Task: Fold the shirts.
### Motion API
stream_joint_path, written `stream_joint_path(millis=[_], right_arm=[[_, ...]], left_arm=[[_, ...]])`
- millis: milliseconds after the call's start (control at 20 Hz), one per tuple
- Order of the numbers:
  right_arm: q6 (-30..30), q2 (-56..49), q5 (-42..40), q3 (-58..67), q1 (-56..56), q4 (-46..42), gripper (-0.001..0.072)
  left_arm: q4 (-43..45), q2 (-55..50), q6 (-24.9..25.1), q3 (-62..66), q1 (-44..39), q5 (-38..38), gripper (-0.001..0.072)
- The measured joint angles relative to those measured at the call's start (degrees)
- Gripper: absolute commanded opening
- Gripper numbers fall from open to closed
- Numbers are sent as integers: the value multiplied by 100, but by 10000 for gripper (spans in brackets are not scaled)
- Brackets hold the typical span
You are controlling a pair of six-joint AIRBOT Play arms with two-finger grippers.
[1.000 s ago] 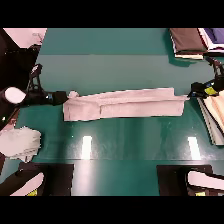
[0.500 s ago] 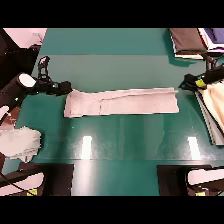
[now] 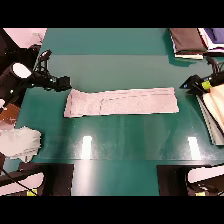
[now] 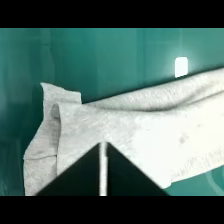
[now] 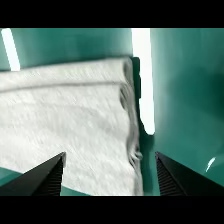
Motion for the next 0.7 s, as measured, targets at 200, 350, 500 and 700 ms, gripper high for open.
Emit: stream_joint_path(millis=[200, 350, 500, 700], right_arm=[[-297, -11, 7, -623, -238, 133, 625], [-643, -15, -273, -1075, -284, 470, 527], [-922, -17, -527, -1370, -184, 769, 527], [-1091, -37, -723, -1508, 81, 949, 495]], left_arm=[[-15, -4, 17, 55, 0, -212, 32], [-63, -15, 22, 68, 0, -295, 31], [-129, -31, 33, 70, -17, -323, 23], [-173, -42, 35, 70, -280, -269, 22]])
